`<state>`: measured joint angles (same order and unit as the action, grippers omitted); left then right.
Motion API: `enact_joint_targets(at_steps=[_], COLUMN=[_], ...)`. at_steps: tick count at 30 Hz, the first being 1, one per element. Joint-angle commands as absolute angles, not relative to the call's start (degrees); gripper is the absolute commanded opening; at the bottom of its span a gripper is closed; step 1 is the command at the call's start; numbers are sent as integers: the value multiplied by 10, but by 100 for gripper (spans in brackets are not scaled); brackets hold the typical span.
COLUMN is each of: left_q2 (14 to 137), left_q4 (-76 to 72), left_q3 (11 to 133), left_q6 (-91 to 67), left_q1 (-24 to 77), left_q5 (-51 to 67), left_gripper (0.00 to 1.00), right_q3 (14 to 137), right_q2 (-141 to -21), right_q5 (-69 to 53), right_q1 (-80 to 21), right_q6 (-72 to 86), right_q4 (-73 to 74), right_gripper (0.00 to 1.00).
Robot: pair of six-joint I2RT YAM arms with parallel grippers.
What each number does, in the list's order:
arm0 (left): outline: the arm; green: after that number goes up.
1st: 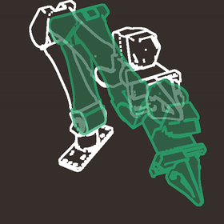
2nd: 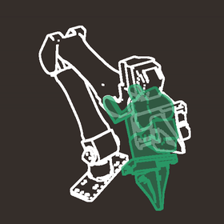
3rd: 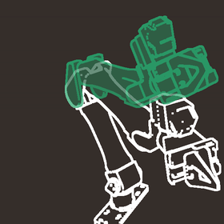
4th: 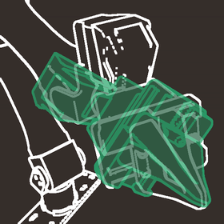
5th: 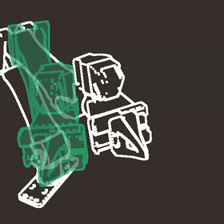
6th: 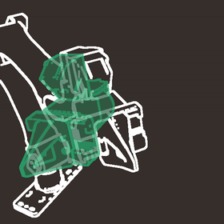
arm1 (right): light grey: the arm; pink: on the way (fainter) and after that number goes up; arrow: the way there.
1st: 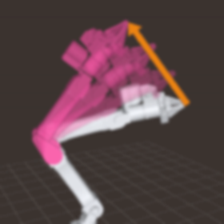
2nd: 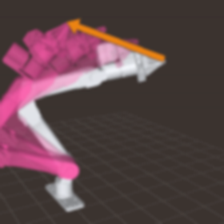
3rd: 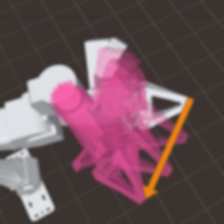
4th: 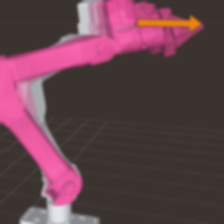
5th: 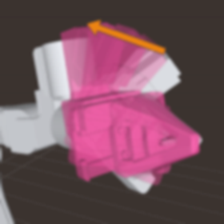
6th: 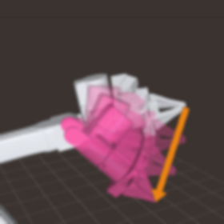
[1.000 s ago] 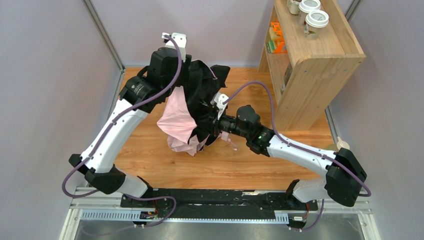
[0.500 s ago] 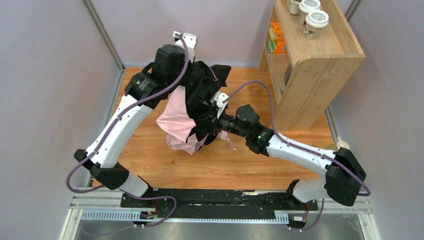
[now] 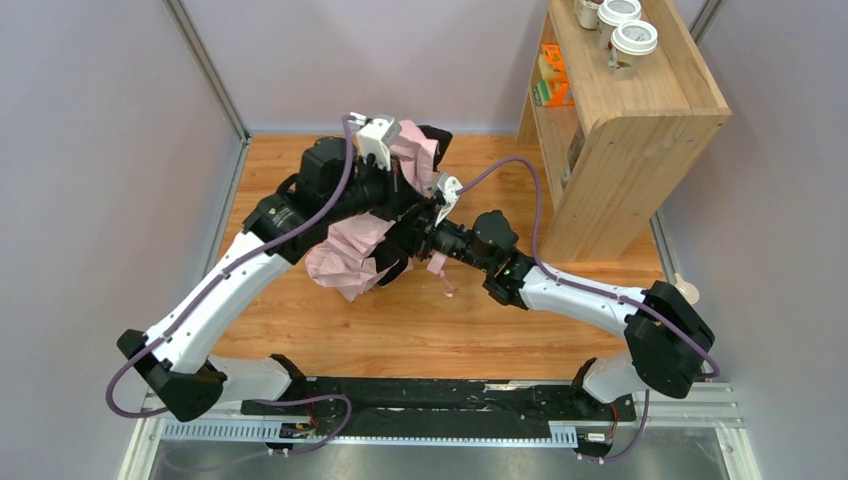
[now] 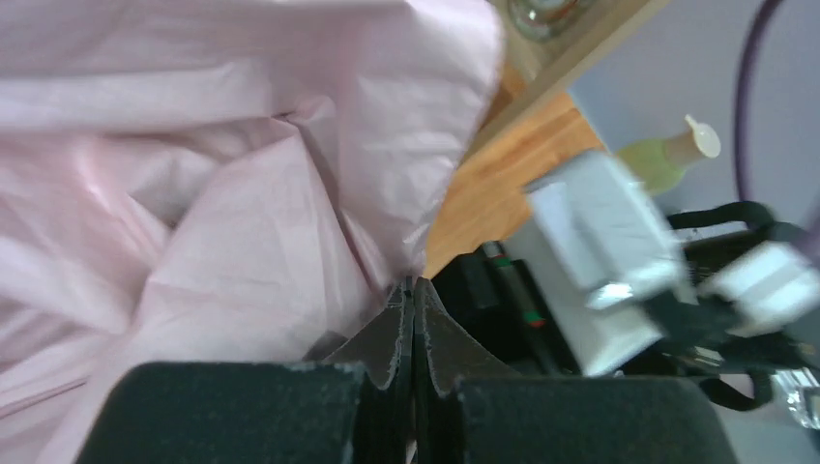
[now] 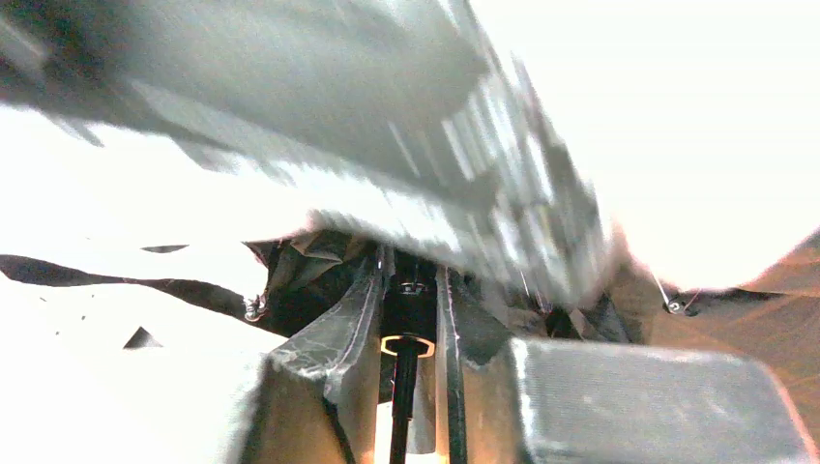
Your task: Put away the umbrella
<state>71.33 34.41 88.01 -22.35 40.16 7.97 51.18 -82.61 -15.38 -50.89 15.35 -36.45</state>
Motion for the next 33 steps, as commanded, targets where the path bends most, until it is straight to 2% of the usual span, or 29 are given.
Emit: enact_joint_targets(at_steps=[1, 4, 6, 7, 8, 10, 12, 13, 14, 19, 22, 25, 27, 33], left_q2=[719, 727, 736, 739, 739, 728, 715, 708, 701, 655, 600, 535, 489, 341], left_q4=[279, 321, 363, 378, 393, 401, 393, 391, 387, 380, 384, 409, 406, 267], left_q3=[851, 866, 885, 902, 908, 926, 942, 953, 968, 993, 974, 949, 916, 720], left_q6=[-285, -270, -249, -244, -235, -217, -205, -205, -204, -231, -244, -247, -237, -224], left_q1=[403, 402, 401, 401, 401, 401, 401, 401, 401, 401, 401, 401, 401, 401], left_q5=[126, 101, 77, 57, 53, 71, 110, 123, 146, 199, 180, 124, 79, -19], left_gripper=[0, 3, 9, 17, 21, 41, 52, 55, 62, 64, 66, 66, 66, 68], right_q3=[495, 476, 469, 465, 461, 454, 444, 438, 432, 432, 422, 426, 442, 484], right_q2=[-799, -795, -788, -782, -776, -772, -771, -772, -773, -780, -786, -816, -845, -855], right_q5=[-161, -191, -206, -215, -223, -254, -276, -283, -294, -339, -354, -396, -422, -460], right_q1=[-500, -487, -483, -483, -481, -474, -466, -462, -458, -429, -403, -368, -347, -338], right_q6=[187, 213, 214, 213, 213, 218, 227, 232, 239, 269, 286, 360, 431, 485], right_q4=[-533, -575, -578, -580, -580, -591, -608, -621, -638, -664, -694, -795, -871, -875], right_gripper=[0, 0, 0, 0, 0, 0, 0, 0, 0, 0, 0, 0, 0, 0])
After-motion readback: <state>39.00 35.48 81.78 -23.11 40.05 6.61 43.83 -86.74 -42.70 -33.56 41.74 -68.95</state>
